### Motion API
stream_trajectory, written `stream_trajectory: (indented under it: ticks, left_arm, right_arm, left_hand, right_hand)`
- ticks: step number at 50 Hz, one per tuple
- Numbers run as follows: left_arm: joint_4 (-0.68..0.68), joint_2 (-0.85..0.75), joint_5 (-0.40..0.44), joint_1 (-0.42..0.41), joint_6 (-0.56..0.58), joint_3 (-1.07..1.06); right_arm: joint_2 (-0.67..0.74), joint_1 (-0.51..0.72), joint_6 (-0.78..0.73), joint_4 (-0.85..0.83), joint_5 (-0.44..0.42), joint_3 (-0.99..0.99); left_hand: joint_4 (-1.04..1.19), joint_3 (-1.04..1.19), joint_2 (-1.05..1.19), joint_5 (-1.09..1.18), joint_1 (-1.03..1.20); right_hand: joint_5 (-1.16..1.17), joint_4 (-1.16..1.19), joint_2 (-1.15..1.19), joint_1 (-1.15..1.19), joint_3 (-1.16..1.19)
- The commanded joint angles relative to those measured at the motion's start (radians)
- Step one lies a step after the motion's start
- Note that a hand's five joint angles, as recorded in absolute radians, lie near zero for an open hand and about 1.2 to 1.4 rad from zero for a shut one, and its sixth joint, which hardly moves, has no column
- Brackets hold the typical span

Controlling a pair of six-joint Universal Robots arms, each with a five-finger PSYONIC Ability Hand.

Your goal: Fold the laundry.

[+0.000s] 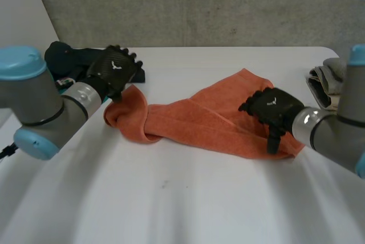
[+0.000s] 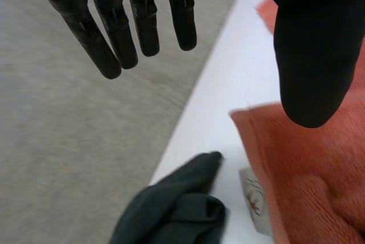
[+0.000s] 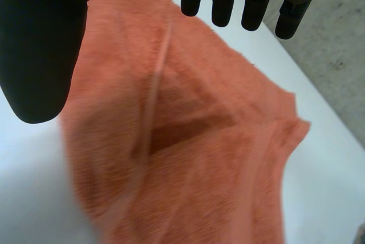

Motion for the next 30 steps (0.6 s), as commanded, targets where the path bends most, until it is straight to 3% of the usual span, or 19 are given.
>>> stream_trajectory:
  ticks: [1,9,12,13,14,20,26,27,28,30]
  left_arm:
    - [-0.244,-0.256,0.039,-0.001,0.162,0.314]
    - [-0.404,-0.439,0.037,-0.015,0.198,0.529]
    - [-0.411,-0.465,0.026,-0.018,0.195,0.566]
    - [-0.411,-0.464,0.022,-0.018,0.193,0.572]
    - [-0.406,-0.459,0.011,-0.018,0.184,0.575]
    - [-0.349,-0.334,-0.064,-0.031,0.103,0.483]
    - [-0.213,-0.142,-0.061,-0.027,0.057,0.273]
    - [-0.194,-0.119,-0.059,-0.026,0.055,0.247]
    - [-0.158,-0.076,-0.061,-0.023,0.052,0.203]
    - [-0.125,-0.035,-0.064,-0.018,0.047,0.158]
  right_arm:
    - [-0.121,-0.034,0.023,-0.102,-0.045,0.237]
    - [-0.151,-0.06,0.028,-0.247,-0.027,0.374]
    - [-0.123,-0.062,0.034,-0.313,-0.004,0.385]
    - [-0.112,-0.06,0.036,-0.329,0.005,0.384]
    - [-0.088,-0.056,0.043,-0.361,0.027,0.376]
    - [0.007,-0.03,0.079,-0.419,0.133,0.299]
    - [0.099,-0.003,0.094,-0.372,0.185,0.192]
    - [0.109,-0.002,0.094,-0.364,0.189,0.178]
    - [0.124,-0.002,0.093,-0.349,0.199,0.154]
    - [0.135,-0.005,0.092,-0.335,0.206,0.131]
  left_hand:
    - [0.016,0.004,0.009,0.027,0.001]
    - [0.048,0.036,0.042,0.059,0.033]
    - [0.393,0.381,0.387,0.404,0.378]
    - [0.583,0.571,0.577,0.594,0.568]
    - [0.974,0.962,0.968,0.985,0.959]
    - [0.978,0.966,0.972,0.989,0.963]
    - [0.978,0.966,0.972,0.989,0.963]
    - [0.978,0.966,0.972,0.989,0.963]
    - [0.978,0.966,0.972,0.989,0.963]
    - [0.978,0.966,0.972,0.989,0.963]
  right_hand:
    - [-0.048,-0.033,-0.033,-0.047,-0.035]
    - [-0.048,-0.033,-0.033,-0.047,-0.035]
    - [-0.048,-0.033,-0.033,-0.047,-0.035]
    - [-0.048,-0.033,-0.033,-0.047,-0.035]
    - [-0.048,-0.033,-0.033,-0.047,-0.035]
    - [-0.048,-0.033,-0.033,-0.047,-0.035]
    - [-0.048,-0.033,-0.033,-0.047,-0.035]
    - [0.021,0.036,0.037,0.022,0.034]
    - [0.365,0.38,0.38,0.366,0.378]
    - [0.807,0.822,0.822,0.808,0.82]
